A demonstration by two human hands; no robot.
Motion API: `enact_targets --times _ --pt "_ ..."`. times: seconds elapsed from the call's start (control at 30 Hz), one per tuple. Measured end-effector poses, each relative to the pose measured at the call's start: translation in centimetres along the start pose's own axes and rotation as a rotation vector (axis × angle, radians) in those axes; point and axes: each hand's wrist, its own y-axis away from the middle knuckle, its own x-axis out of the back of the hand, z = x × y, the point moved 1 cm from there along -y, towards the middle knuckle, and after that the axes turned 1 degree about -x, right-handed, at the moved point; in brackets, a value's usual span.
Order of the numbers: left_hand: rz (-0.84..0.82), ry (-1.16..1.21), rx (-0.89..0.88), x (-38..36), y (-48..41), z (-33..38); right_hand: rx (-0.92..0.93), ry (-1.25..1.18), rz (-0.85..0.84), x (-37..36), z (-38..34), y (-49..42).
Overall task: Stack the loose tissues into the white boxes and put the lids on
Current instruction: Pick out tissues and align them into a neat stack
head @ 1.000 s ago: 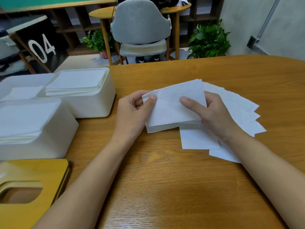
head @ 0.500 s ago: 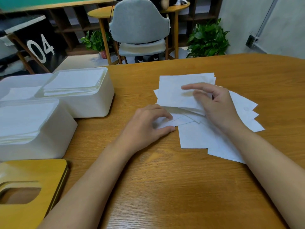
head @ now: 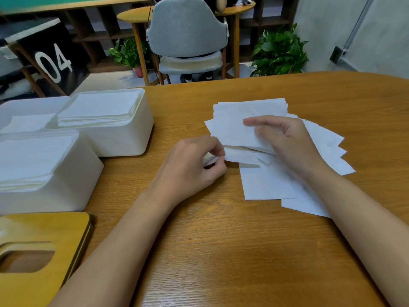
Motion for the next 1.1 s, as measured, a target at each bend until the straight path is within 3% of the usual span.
enact_targets --times 0.13,0.33,0.67,0.9,1.0,1.1 --pt "0.135 0.217 0.063 1.1 -0.2 1.0 0.016 -0.005 -0.036 0.0 -0.1 0.2" --pt "0.152 0.627 0.411 1.8 -0.6 0.9 0.059 -0.124 -0.204 -0.4 -0.2 0.9" --pt "0.158 0.639 0.449 1.6 -0.9 0.5 0.021 -0.128 -0.14 -1.0 -0.6 1.1" --pt "0.159 0.589 0.444 1.6 -0.8 0.4 0.092 -0.107 -0.227 -1.2 -1.4 1.5" --pt "0.206 0.563 0.452 1.2 -0.6 -0.2 0.136 -0.037 -0.228 -1.3 -1.1 1.4" --pt "0.32 0.376 0.463 0.4 -0.5 -0.7 0.141 -0.04 -0.165 -1.2 -0.9 1.2"
